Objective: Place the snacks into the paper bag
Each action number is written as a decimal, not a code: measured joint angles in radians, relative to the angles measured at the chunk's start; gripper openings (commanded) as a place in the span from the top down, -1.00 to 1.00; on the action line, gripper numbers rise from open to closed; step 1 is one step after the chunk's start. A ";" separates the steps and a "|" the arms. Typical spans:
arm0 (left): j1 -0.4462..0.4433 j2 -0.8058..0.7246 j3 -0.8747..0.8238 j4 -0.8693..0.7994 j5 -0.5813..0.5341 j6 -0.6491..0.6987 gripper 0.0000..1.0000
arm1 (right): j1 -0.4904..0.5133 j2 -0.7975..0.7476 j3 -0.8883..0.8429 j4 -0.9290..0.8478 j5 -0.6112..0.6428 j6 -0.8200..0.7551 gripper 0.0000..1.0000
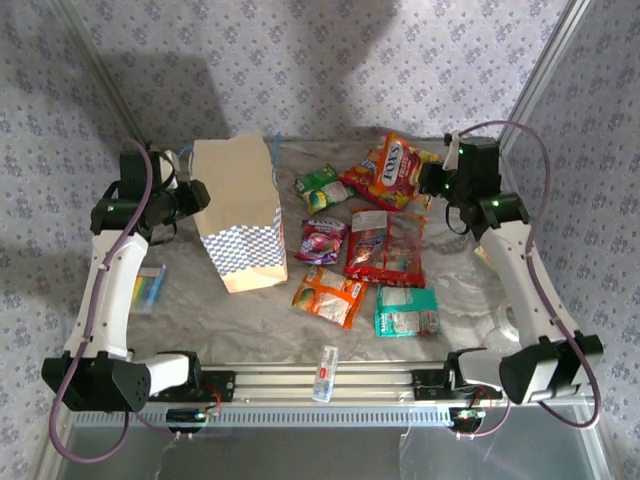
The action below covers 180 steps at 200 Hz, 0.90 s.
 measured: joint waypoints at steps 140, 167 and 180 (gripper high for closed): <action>0.000 0.006 -0.061 0.079 0.080 0.067 0.52 | 0.255 -0.100 0.105 -0.042 0.115 0.007 0.85; 0.000 0.006 -0.072 0.103 0.100 0.081 0.52 | 0.324 -0.099 0.136 -0.041 0.139 -0.009 0.84; 0.000 0.006 -0.084 0.118 0.106 0.084 0.52 | 0.357 -0.098 0.150 -0.036 0.150 -0.020 0.84</action>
